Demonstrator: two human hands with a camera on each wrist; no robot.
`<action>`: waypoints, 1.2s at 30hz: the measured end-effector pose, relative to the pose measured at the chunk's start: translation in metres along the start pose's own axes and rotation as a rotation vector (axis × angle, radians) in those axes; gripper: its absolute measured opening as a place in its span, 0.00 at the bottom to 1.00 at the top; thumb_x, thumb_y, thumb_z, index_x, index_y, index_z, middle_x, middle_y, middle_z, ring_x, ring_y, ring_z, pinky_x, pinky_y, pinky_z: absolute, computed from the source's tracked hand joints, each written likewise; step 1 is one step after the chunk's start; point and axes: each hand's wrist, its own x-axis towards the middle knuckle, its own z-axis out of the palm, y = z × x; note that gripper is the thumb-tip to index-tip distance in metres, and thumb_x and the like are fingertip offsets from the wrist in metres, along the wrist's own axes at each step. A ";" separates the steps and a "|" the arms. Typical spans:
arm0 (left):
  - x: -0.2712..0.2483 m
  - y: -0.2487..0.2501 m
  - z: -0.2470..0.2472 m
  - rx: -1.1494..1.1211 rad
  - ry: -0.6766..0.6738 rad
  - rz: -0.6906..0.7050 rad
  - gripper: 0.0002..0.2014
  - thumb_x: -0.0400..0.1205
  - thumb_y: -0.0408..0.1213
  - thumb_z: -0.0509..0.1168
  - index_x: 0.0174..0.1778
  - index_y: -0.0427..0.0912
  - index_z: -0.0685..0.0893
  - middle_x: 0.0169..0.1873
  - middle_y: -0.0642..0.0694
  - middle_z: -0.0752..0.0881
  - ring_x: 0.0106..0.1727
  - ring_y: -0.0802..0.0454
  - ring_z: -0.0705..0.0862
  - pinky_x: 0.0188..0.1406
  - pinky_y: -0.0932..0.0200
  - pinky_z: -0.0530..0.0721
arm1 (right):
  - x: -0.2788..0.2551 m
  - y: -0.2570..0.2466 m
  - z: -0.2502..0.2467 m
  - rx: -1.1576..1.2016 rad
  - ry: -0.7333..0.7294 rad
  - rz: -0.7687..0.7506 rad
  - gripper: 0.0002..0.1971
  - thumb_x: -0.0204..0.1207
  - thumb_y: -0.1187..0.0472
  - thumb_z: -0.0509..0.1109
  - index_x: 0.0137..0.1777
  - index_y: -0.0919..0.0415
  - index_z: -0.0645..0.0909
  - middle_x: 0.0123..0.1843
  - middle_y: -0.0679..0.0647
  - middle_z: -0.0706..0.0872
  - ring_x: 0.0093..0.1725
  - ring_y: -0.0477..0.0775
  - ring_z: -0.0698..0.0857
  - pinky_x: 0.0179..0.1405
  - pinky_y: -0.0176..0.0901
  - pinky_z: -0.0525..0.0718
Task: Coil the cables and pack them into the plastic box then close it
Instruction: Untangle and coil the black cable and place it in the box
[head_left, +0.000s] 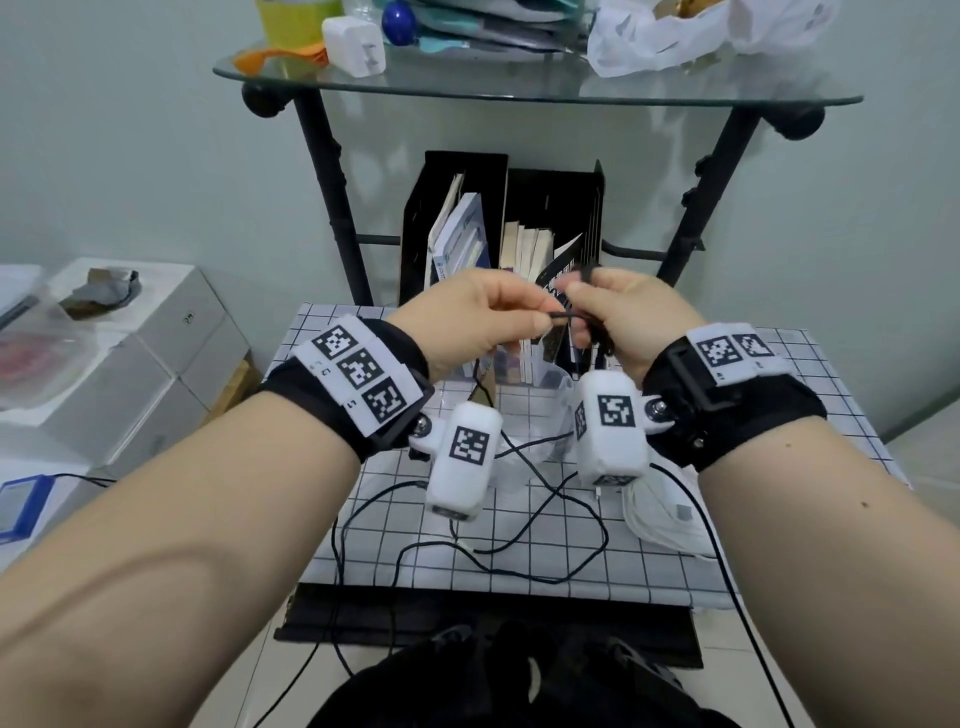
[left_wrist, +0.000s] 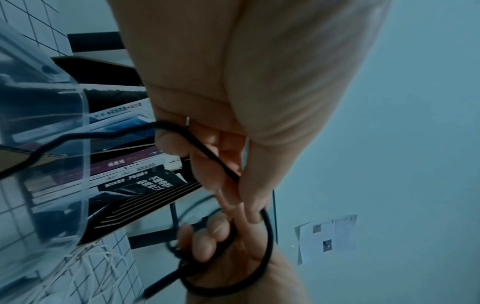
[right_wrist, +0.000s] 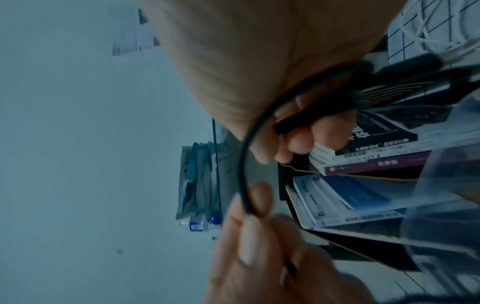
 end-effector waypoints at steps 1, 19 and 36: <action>0.002 0.002 0.000 0.000 0.034 0.023 0.07 0.80 0.29 0.68 0.49 0.43 0.88 0.32 0.57 0.87 0.28 0.68 0.80 0.30 0.76 0.76 | -0.003 -0.001 0.004 0.016 -0.062 0.023 0.12 0.84 0.56 0.63 0.42 0.61 0.82 0.24 0.51 0.77 0.23 0.49 0.73 0.32 0.46 0.76; 0.008 -0.037 -0.001 -0.312 0.144 -0.064 0.10 0.84 0.38 0.63 0.39 0.39 0.81 0.27 0.48 0.81 0.25 0.58 0.77 0.37 0.61 0.79 | -0.022 -0.026 0.007 0.775 -0.401 0.162 0.13 0.73 0.56 0.55 0.36 0.63 0.77 0.17 0.48 0.63 0.14 0.47 0.59 0.27 0.43 0.67; -0.008 -0.054 0.015 -0.039 -0.245 -0.239 0.14 0.85 0.29 0.58 0.64 0.37 0.82 0.27 0.55 0.82 0.32 0.56 0.78 0.42 0.60 0.78 | -0.001 -0.031 -0.005 1.015 0.193 -0.133 0.09 0.85 0.58 0.61 0.53 0.63 0.77 0.26 0.52 0.74 0.21 0.50 0.72 0.28 0.38 0.78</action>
